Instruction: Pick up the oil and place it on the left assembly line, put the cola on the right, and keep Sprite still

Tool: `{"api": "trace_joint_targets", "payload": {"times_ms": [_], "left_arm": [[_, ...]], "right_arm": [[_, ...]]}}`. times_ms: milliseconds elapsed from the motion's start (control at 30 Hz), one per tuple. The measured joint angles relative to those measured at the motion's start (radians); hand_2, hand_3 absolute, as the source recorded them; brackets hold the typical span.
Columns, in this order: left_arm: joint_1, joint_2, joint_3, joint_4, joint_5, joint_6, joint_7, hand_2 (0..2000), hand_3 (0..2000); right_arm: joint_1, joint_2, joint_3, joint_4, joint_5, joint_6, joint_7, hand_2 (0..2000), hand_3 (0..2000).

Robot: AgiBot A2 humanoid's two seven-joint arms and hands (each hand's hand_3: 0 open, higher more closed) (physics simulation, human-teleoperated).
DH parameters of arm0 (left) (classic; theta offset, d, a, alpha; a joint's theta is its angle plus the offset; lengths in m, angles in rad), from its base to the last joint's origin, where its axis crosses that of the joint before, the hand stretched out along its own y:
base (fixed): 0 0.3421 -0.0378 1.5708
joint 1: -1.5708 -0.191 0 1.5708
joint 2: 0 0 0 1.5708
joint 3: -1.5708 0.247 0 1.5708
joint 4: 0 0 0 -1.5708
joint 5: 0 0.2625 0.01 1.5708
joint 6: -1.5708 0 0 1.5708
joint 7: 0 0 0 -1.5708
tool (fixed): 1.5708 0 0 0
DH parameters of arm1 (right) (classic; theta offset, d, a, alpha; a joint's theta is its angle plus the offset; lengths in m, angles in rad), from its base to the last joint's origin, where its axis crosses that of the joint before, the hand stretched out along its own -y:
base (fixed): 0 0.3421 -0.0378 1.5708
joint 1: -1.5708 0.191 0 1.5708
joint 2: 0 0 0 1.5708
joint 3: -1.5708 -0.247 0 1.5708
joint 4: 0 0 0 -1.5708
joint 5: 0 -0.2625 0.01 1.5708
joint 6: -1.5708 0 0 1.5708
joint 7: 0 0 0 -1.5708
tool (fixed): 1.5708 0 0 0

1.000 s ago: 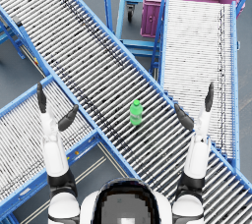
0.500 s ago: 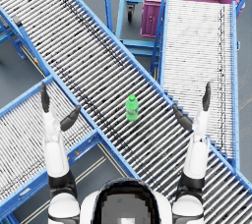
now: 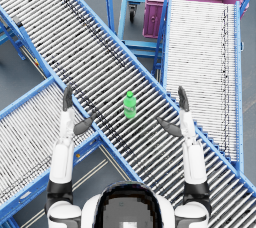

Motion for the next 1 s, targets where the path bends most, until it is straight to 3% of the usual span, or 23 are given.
{"api": "trace_joint_targets", "payload": {"times_ms": [233,1000], "left_arm": [[-0.062,-0.042,0.097,0.026,-0.143,0.028,0.028,0,0],[-0.069,-0.048,0.110,0.030,-0.161,0.032,0.032,0,0]], "right_arm": [[-0.041,0.040,0.102,-0.014,-0.143,0.028,-0.028,0,0],[-0.046,0.045,0.116,-0.016,-0.161,0.031,-0.032,0,0]]}}
